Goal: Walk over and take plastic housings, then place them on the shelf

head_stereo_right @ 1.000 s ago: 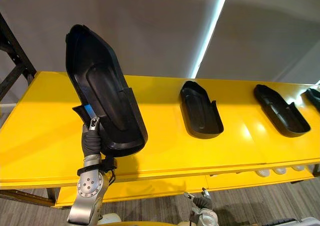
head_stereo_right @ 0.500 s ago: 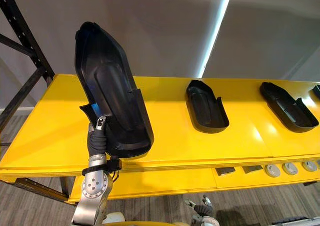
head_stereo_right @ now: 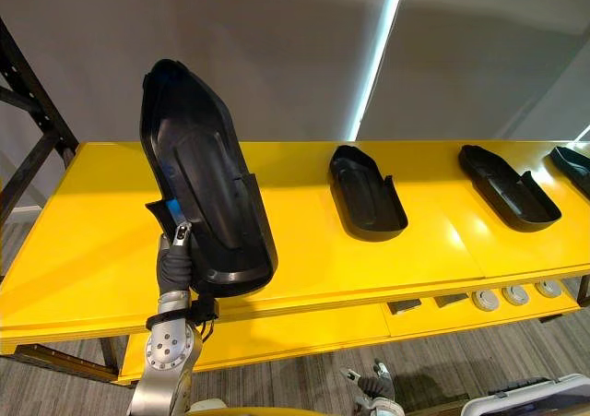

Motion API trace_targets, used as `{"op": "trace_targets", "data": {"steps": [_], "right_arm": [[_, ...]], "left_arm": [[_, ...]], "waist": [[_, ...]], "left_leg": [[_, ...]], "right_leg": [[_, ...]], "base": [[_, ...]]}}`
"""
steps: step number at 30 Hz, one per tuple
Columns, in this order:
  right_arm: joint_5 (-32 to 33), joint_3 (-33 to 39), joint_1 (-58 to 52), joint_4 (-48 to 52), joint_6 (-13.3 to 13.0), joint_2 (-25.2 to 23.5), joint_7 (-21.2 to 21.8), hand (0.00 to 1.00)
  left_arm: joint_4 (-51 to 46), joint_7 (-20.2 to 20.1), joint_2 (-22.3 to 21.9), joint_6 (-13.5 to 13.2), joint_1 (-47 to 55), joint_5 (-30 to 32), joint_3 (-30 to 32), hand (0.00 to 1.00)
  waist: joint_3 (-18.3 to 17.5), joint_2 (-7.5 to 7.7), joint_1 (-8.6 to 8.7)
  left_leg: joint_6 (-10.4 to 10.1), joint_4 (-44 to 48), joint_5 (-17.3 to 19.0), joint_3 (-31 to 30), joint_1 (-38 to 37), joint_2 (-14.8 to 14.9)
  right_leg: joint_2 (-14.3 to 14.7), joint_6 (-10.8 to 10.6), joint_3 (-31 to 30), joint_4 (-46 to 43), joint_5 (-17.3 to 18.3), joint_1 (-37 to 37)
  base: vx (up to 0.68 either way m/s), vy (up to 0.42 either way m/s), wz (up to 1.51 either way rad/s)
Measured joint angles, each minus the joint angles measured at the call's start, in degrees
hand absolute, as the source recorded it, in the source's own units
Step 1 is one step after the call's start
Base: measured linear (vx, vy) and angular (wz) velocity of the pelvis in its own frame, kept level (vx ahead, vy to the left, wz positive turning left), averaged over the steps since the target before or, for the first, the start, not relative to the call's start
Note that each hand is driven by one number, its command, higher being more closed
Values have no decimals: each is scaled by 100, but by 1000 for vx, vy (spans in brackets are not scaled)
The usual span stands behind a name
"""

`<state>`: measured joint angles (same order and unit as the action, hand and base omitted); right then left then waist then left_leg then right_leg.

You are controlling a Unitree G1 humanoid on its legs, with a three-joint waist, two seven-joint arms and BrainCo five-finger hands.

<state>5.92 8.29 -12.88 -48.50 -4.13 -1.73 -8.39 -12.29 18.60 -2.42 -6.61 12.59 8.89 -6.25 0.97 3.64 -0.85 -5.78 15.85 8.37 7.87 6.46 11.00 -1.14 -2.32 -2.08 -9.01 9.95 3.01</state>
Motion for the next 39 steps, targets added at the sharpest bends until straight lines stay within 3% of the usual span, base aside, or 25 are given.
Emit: {"op": "trace_targets", "data": {"steps": [6, 7, 14, 21, 22, 26, 39], "right_arm": [[-95, -3, -39, -43, 4, 24, 127, 0], [-115, -1, -36, -66, 5, 28, 141, 0], [-211, 16, 61, -81, 25, 32, 341, 0], [-273, 19, 175, -243, 26, 107, 366, 0], [-277, 18, 180, -244, 26, 113, 367, 0], [-327, 16, 236, -244, 20, 122, 373, 0], [-325, 19, 235, -240, 14, 165, 484, 0]], "left_arm": [[647, 16, 325, 419, -746, 307, 480, 100], [678, 18, 382, 476, -828, 316, 503, 100], [1679, 22, 573, 685, -1366, 356, 1068, 100], [2457, 16, 777, 917, -1771, 379, 1179, 100], [2515, 15, 783, 926, -1806, 425, 1201, 0], [2754, 20, 874, 979, -1971, 546, 1361, 0], [3084, 201, 942, 1051, -2253, 634, 1737, 0]], "waist": [[-65, -73, 32], [-120, -32, 39], [-135, -82, 154], [-113, -127, 177], [-109, -132, 183], [-87, -164, 311], [-51, -158, 319]], "left_leg": [[-81, -410, -255, -10, -27, -69], [-74, -468, -307, -14, -44, -74], [-58, -849, -638, 13, -136, -130], [-39, -1421, -967, 84, -330, -159], [-38, -1459, -999, 90, -333, -161], [-7, -1750, -1159, 116, -483, -219], [-16, -2131, -1304, 0, -624, -340]], "right_leg": [[28, -38, 3, 169, -88, -88], [39, -40, 5, 181, -104, -133], [36, -16, -31, 335, -284, -145], [58, -6, -126, 390, -432, -233], [58, 0, -131, 421, -465, -235], [24, -4, -153, 433, -507, -250], [0, -79, -276, 628, -573, -306]], "base": [[-117, -9, 2], [0, 0, 0], [44, -18, -4], [-4, -9, -5], [-49, -1, -5], [-106, 10, -4], [-27, 7, -6]]}}
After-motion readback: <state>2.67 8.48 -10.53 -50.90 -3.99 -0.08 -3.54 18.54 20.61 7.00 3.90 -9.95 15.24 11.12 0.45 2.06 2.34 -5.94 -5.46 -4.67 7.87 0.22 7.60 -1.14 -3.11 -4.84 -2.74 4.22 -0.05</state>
